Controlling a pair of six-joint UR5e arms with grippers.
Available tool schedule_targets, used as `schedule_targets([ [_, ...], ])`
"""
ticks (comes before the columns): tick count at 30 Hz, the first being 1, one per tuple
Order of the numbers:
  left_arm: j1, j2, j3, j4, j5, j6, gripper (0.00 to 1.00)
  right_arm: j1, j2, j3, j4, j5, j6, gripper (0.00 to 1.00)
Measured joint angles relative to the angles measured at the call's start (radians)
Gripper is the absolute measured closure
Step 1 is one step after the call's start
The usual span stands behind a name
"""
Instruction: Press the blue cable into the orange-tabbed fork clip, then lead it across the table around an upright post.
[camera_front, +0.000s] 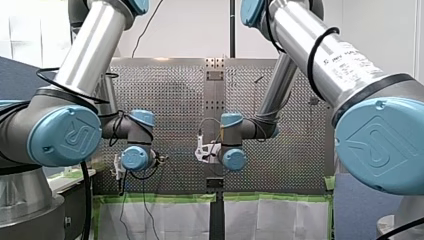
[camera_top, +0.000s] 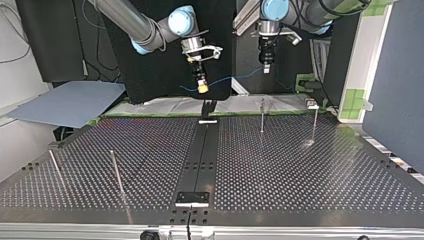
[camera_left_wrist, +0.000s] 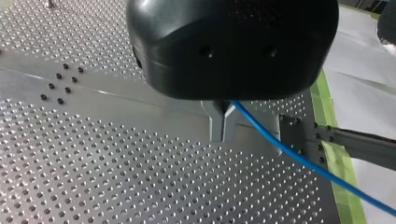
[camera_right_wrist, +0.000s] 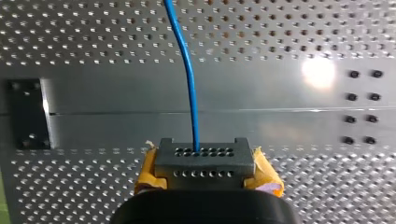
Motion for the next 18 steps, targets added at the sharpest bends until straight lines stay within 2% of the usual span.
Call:
schedule_targets([
  [8, 0.08, -0.034, 0.013, 0.025, 0.071, 0.012, 1.0, -0.002, 0.073, -0.049, 0.001, -0.011, 0.018, 1.0],
  [13, 0.131, -0.083, 0.055, 0.068, 0.081, -0.002, 1.0, -0.009, 0.12, -0.093, 0.01, -0.014, 0.021, 1.0],
  [18, 0.154, -0.128, 0.077, 0.112, 0.082, -0.014, 1.0, -0.019, 0.173, -0.133, 0.025, -0.018, 0.017, 1.0],
])
